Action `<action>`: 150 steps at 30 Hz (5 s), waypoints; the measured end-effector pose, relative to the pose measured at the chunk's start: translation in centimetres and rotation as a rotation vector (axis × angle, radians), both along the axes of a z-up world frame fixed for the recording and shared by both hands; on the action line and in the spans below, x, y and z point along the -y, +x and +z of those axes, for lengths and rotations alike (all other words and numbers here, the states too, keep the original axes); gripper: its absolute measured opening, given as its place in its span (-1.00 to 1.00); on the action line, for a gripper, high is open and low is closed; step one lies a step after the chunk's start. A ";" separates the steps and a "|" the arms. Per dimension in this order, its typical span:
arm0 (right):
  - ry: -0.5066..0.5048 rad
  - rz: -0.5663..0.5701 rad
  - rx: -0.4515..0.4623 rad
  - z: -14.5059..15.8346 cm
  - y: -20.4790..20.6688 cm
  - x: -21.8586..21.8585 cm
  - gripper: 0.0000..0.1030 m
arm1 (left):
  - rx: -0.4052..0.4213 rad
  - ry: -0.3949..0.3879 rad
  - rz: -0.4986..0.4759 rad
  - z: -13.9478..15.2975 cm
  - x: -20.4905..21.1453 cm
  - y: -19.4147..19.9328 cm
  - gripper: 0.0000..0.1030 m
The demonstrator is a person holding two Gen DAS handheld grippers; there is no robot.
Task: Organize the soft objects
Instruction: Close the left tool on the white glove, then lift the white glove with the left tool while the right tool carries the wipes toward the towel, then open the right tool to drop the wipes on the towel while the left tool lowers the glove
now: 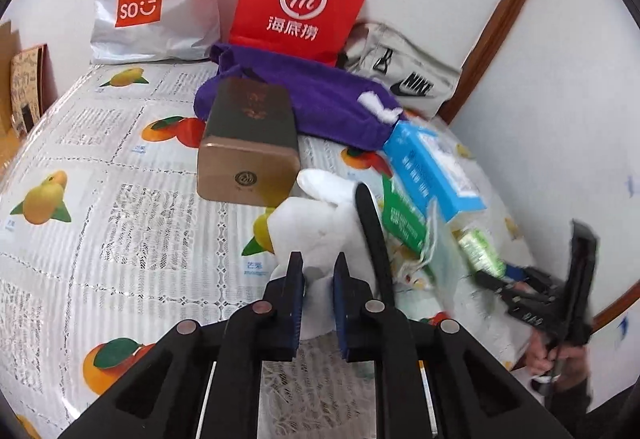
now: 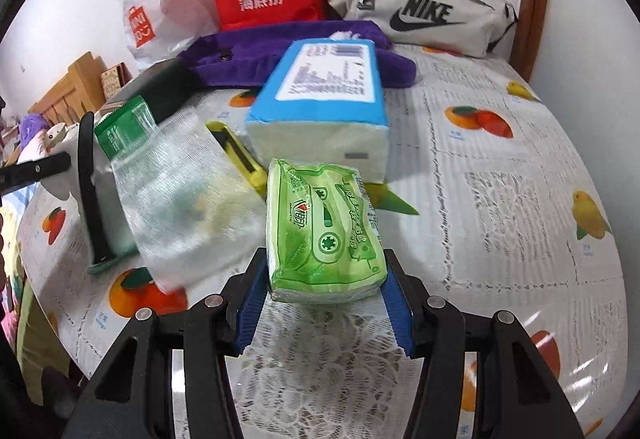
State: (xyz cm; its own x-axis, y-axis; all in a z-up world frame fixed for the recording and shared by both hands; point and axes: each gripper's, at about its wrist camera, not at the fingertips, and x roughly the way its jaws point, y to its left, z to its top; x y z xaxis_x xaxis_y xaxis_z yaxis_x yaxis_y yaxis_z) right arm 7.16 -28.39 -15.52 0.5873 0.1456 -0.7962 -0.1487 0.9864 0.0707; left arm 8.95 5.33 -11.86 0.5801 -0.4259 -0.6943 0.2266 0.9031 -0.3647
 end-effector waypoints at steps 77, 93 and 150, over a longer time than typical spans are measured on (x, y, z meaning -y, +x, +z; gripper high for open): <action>0.004 0.027 0.050 4.9 1.8 -0.7 0.04 | 0.001 0.223 0.050 -0.9 0.0 2.0 -0.72; -0.008 0.044 0.143 8.5 6.0 -0.6 0.04 | 0.136 0.109 0.086 6.5 -0.8 3.2 -0.73; -0.004 0.102 0.029 5.9 27.8 -3.0 0.04 | 0.066 0.002 0.150 7.5 1.1 24.2 -0.72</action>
State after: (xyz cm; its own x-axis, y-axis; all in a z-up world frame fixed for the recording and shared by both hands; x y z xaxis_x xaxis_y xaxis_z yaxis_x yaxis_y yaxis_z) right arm 35.00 -25.37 -9.66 0.5921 0.2029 -0.7799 -0.2502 0.9662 0.0614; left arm 33.12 4.22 -4.34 0.6818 -0.3293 -0.6533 0.1122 0.9295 -0.3514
